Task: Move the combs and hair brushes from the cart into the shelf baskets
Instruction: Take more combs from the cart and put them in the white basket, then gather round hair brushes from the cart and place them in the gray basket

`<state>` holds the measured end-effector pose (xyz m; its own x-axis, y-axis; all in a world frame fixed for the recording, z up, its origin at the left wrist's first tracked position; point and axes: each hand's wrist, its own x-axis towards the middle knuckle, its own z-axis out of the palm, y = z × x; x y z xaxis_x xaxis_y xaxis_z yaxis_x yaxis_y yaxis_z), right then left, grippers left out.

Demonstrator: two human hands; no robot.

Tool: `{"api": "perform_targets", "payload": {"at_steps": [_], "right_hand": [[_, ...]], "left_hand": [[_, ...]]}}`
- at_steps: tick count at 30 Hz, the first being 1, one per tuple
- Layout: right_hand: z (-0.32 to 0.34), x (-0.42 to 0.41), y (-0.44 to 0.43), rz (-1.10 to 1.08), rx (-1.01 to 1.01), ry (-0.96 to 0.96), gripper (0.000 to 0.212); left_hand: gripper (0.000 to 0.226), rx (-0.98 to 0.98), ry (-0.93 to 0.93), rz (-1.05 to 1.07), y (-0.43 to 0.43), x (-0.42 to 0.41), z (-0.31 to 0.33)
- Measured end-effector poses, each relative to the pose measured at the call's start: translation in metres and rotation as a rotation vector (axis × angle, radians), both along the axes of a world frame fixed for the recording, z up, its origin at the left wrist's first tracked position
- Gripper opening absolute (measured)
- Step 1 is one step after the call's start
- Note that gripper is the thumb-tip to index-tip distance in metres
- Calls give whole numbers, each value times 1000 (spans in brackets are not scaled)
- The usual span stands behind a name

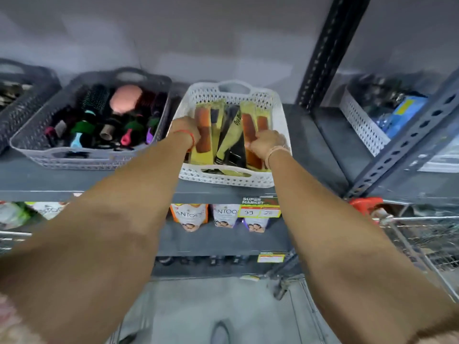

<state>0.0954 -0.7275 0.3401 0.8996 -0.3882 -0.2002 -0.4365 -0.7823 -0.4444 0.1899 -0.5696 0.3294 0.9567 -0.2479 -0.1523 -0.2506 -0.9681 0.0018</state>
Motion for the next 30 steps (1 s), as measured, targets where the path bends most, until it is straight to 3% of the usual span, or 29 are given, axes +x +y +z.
{"api": "perform_targets", "payload": {"at_steps": [5,8,11,15,17,20,23,26,30], "right_hand": [[0,-4,1,37,-92,64,48],[2,-12,12,-38,-92,-190,69],[20,-7,50,118,-248,-491,66],[49,5,163,324,-44,-777,57],[53,2,233,428,121,-817,50],[38,-10,340,555,378,-593,32],[0,-22,437,677,526,-263,39],[-45,-29,503,772,532,72,50],[-107,-22,560,901,384,405,63]], "left_hand": [[37,-143,-46,33,0,-15,-6],[37,-434,-78,87,12,-22,8],[41,-717,-222,93,44,-38,36],[43,-848,-321,310,143,-54,59],[46,-970,-321,441,216,-62,46],[52,-1143,-187,697,328,-86,14],[52,-1197,93,921,420,-129,-25],[50,-1227,154,1107,486,-168,-70],[50,-1309,209,1289,539,-192,-127]]}}
